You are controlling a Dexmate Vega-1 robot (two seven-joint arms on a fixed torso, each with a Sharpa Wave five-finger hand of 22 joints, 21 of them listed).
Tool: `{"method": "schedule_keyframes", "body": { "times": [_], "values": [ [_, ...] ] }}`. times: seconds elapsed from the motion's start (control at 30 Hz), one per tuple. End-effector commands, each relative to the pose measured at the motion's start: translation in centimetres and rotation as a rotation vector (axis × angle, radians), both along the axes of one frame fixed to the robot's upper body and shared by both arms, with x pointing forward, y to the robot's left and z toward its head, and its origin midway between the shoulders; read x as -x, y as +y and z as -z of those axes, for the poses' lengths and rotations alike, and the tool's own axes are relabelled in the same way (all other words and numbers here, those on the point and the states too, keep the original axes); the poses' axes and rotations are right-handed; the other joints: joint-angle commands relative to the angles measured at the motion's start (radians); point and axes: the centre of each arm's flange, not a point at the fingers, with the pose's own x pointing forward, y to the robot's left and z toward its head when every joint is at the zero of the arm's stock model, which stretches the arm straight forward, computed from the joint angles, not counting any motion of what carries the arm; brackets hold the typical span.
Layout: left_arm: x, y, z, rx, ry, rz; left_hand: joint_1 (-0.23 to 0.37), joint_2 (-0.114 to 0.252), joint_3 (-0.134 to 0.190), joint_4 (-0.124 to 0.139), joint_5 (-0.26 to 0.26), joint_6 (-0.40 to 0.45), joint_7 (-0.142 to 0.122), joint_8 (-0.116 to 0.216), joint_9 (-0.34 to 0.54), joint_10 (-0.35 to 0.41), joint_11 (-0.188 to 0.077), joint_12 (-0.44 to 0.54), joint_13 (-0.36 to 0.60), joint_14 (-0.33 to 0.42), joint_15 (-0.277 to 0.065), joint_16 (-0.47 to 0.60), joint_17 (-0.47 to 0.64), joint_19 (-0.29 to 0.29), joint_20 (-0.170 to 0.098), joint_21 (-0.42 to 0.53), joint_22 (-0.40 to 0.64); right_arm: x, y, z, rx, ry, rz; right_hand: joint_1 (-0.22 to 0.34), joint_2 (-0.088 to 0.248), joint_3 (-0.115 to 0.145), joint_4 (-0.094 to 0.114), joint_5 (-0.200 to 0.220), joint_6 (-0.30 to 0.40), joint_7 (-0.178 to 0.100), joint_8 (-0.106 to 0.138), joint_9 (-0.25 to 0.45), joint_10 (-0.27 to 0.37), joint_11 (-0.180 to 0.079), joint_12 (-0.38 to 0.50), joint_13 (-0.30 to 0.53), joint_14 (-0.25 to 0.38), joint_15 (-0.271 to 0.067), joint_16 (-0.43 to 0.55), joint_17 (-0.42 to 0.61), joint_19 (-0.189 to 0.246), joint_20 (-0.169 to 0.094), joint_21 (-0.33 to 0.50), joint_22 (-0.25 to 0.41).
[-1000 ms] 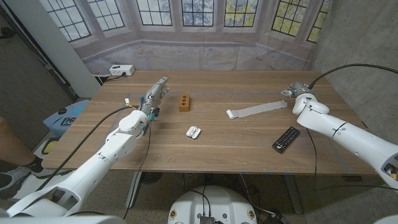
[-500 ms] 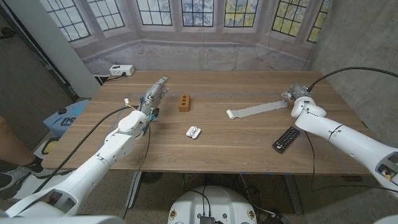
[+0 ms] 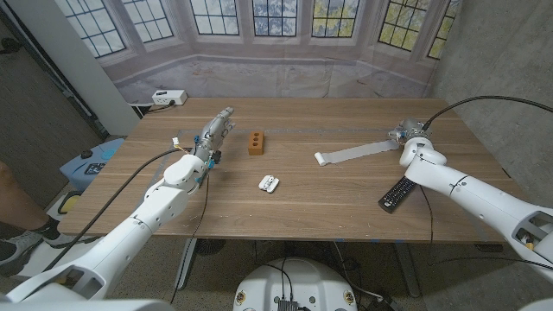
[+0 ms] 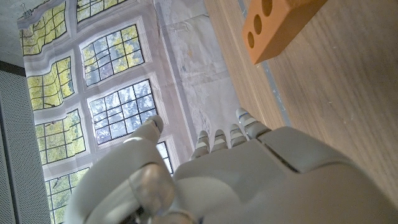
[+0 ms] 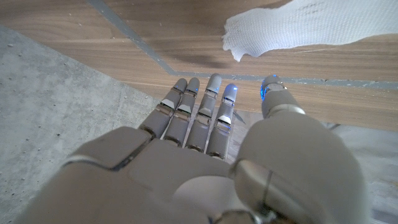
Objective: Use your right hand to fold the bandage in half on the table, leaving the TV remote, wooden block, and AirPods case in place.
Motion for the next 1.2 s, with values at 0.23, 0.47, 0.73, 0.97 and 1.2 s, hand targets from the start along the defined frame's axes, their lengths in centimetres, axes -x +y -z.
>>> {"method": "schedule_keyframes", "body": {
  "times": [0.23, 0.47, 0.73, 0.97, 1.2],
  "values": [
    [0.3, 0.0, 0.2, 0.0, 0.004, -0.004, 0.003, 0.007, 0.003, -0.005, 0.005, 0.014, 0.004, 0.009, 0.003, 0.003, -0.001, 0.007, 0.005, 0.008, 0.008, 0.003, 0.006, 0.005, 0.006, -0.001, 0.003, -0.2, 0.6, 1.1, 0.021, -0.002, 0.016, 0.021, -0.002, -0.003, 0.002, 0.004, 0.02, -0.003, 0.003, 0.003, 0.018, -0.001, 0.011, 0.008, 0.023, -0.139, 0.006, 0.006, 0.012, -0.055, 0.0, 0.002],
    [0.2, -0.4, 0.0, -0.01, 0.005, 0.003, 0.003, 0.007, 0.003, -0.005, 0.005, 0.017, 0.004, 0.009, 0.003, 0.003, 0.0, 0.006, 0.005, 0.009, 0.009, 0.003, 0.006, 0.005, 0.006, -0.001, 0.003, -0.2, 0.3, 1.8, 0.017, -0.003, 0.024, 0.026, -0.002, -0.007, 0.004, 0.004, 0.03, -0.005, 0.002, 0.003, 0.025, -0.001, 0.017, 0.012, 0.034, -0.14, 0.008, 0.009, 0.016, -0.057, 0.0, 0.002],
    [0.3, -0.6, -0.3, -0.019, 0.006, 0.001, 0.004, 0.008, 0.004, -0.006, 0.005, 0.02, 0.004, 0.01, 0.003, 0.004, 0.0, 0.006, 0.005, 0.009, 0.01, 0.003, 0.006, 0.005, 0.006, -0.001, 0.003, -0.4, 0.0, 2.4, 0.022, 0.004, 0.024, 0.031, -0.002, -0.011, 0.006, 0.004, 0.036, -0.006, 0.0, 0.004, 0.028, -0.007, 0.021, 0.016, 0.039, -0.144, 0.008, 0.011, 0.019, -0.057, -0.001, 0.002],
    [0.3, -0.9, -0.3, -0.024, 0.013, 0.001, 0.004, 0.008, 0.004, -0.006, 0.005, 0.021, 0.004, 0.009, 0.003, 0.004, 0.0, 0.006, 0.006, 0.009, 0.008, 0.003, 0.006, 0.005, 0.007, -0.001, 0.003, -0.6, -0.3, 3.0, 0.018, 0.006, 0.028, 0.033, 0.0, -0.014, 0.008, 0.004, 0.043, -0.008, -0.001, 0.004, 0.034, -0.008, 0.025, 0.019, 0.042, -0.146, 0.008, 0.013, 0.022, -0.058, -0.002, 0.002],
    [0.2, -1.1, -0.4, -0.025, 0.012, 0.002, 0.003, 0.008, 0.004, -0.006, 0.005, 0.022, 0.004, 0.009, 0.003, 0.004, 0.001, 0.006, 0.006, 0.009, 0.009, 0.003, 0.006, 0.005, 0.006, -0.002, 0.003, -0.7, -0.4, 3.1, 0.019, -0.007, 0.035, 0.039, 0.001, -0.017, 0.009, 0.004, 0.052, -0.009, -0.001, 0.005, 0.043, -0.009, 0.031, 0.023, 0.049, -0.146, 0.009, 0.015, 0.025, -0.059, -0.002, 0.002]
  ]
}}
